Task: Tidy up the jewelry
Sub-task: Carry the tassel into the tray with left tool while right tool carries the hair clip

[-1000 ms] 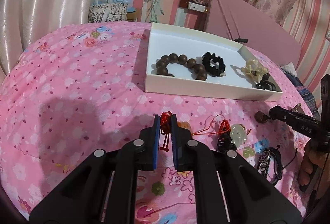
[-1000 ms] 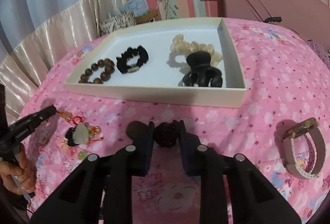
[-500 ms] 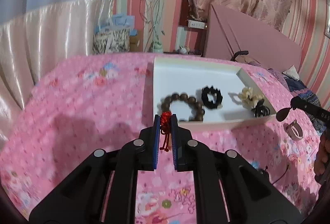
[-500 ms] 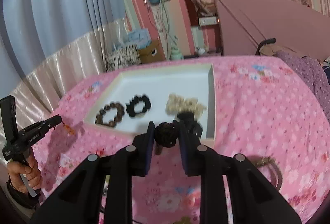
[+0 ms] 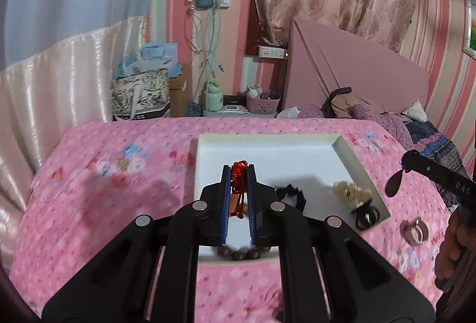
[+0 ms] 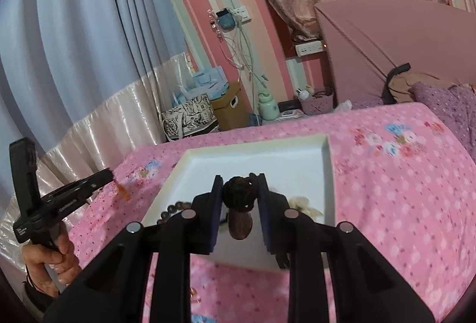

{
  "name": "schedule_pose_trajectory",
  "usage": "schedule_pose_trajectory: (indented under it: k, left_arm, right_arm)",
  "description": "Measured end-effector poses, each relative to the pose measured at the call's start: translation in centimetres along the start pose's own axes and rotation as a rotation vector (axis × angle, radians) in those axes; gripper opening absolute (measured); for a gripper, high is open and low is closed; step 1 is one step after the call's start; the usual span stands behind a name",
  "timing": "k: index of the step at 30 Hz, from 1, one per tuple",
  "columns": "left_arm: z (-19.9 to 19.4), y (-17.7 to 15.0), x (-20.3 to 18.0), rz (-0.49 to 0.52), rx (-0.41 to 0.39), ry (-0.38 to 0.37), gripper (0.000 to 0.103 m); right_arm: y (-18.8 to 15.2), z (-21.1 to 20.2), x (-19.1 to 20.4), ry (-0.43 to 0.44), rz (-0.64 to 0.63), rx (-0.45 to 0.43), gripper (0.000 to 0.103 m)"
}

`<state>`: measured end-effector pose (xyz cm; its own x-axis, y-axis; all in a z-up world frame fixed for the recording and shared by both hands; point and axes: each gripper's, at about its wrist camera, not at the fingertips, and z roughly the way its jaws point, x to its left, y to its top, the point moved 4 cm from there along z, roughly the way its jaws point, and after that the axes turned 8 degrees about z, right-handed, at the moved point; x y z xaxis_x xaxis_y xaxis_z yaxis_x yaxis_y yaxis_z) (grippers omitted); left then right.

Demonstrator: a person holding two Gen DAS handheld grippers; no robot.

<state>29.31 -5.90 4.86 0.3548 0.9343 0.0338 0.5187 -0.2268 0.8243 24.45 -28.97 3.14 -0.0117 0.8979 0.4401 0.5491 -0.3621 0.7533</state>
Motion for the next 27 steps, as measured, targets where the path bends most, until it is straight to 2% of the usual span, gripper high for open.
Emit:
schedule_pose_trajectory:
  k: [5, 11, 15, 20, 27]
  left_arm:
    - [4.1, 1.4, -0.3, 0.014, 0.057, -0.044, 0.008]
    - [8.5, 2.2, 0.8, -0.022, 0.066, -0.023, 0.008]
    - [11.3, 1.2, 1.2, -0.019, 0.102, -0.023, 0.008]
    - [14.0, -0.6, 2.0, -0.050, 0.159, -0.027, 0.008]
    - [15.4, -1.7, 1.6, -0.016, 0.193, 0.000, 0.008]
  right_arm:
    - [1.7, 3.1, 1.4, -0.006, -0.038, 0.023, 0.023]
    - [2.7, 7.1, 1.2, -0.057, -0.091, 0.067, 0.023]
    - [2.9, 10.0, 0.8, -0.082, -0.101, 0.090, 0.023]
    - [1.7, 12.9, -0.8, -0.104, -0.086, 0.148, 0.023]
    - [0.2, 14.8, -1.8, -0.146, -0.086, 0.188, 0.023]
